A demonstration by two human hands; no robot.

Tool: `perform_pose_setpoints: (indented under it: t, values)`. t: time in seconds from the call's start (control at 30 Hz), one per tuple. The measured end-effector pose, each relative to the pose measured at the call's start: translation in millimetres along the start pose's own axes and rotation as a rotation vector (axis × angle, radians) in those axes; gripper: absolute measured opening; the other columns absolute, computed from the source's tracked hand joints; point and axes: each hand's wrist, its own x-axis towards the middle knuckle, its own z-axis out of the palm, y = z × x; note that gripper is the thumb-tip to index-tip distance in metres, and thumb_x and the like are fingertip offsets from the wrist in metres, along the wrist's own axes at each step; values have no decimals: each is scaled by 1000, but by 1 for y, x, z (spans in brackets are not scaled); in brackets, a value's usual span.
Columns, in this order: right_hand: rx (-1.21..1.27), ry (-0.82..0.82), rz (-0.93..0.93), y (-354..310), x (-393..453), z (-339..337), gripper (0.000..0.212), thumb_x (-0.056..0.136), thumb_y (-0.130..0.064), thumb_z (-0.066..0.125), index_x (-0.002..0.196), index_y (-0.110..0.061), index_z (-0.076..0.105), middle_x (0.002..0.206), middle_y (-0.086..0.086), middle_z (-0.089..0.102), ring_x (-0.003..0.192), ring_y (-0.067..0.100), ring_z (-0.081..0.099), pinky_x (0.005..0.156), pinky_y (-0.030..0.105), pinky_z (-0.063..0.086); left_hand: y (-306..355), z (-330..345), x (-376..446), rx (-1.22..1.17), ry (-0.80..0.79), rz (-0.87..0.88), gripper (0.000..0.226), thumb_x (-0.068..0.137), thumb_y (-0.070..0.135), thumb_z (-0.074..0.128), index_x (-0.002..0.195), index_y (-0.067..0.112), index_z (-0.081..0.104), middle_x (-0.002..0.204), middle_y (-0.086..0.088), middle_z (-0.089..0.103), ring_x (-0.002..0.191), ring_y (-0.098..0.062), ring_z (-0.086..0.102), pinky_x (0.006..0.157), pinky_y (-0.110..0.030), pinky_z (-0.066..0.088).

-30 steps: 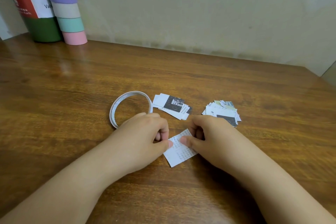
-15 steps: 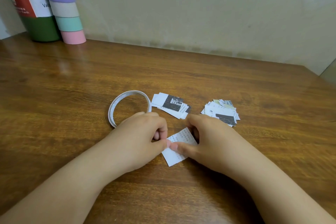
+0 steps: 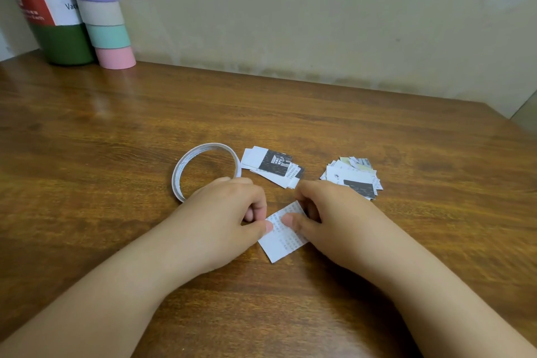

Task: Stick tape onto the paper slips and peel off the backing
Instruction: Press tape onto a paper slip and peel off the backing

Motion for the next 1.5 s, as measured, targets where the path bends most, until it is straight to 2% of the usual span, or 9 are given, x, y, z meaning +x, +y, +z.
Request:
perform_pose_setpoints:
  t: [0.17,0.5,0.7,0.9,1.1,1.17,1.27,1.37,1.5]
  values:
    - [-25,-24,6,-5,-5,0,53,67,-73,58,93,-28,47,86,-14,47,82,9,46,70,31,45,0,0,0,4,2,-1,22,81,38,64,66,29,51,77,12,51,83,0,45,73,-21,39]
    - [103,50,25,8,-1,-3,16,91,-36,55,79,-28,49,73,-12,51,64,2,47,54,19,36,1,-2,-1,19,5,15,14,88,32,59,75,31,53,77,14,50,83,2,44,70,-14,35]
    - [318,252,166,29,1,-24,21,88,-33,63,70,-24,58,62,-9,57,52,0,48,50,17,35,1,-8,-1,-75,165,31,14,90,17,55,88,28,63,68,16,47,78,16,44,65,-6,33]
    - [432,424,436,59,5,-38,17,85,-31,68,73,-22,62,71,-2,65,57,9,58,46,21,40,3,-9,-1,-162,164,97,26,94,11,45,88,26,65,75,16,57,80,7,51,66,-6,36]
    - [150,365,500,68,10,-26,19,80,-28,70,93,-20,59,90,-3,60,77,13,54,58,27,38,-1,-6,-1,-191,124,187,34,85,14,33,86,30,62,93,24,54,88,3,53,71,-6,37]
    - [123,405,426,63,9,-25,28,81,-29,69,105,-23,56,94,-5,55,84,13,51,65,27,37,0,-7,-2,-188,121,223,38,85,0,35,87,27,62,88,31,50,84,10,50,71,-3,34]
    - [286,506,102,37,4,-18,24,85,-26,66,108,-29,57,79,-11,56,75,7,53,65,20,39,2,-7,-3,-194,123,249,47,84,-8,34,89,34,53,87,32,45,71,-3,47,62,-14,36]
    - [456,348,-208,9,-1,-8,35,92,-15,57,120,-37,55,86,-14,63,73,10,57,68,15,44,8,-8,-4,-204,147,290,41,82,-2,34,89,37,44,89,26,42,71,0,45,62,-12,34]
    - [527,138,-322,-3,0,2,43,93,-5,44,125,-32,54,108,-18,64,93,5,62,84,25,49,13,-8,-6,-272,114,317,40,84,-1,35,92,38,41,101,20,44,91,-4,49,74,-19,39]
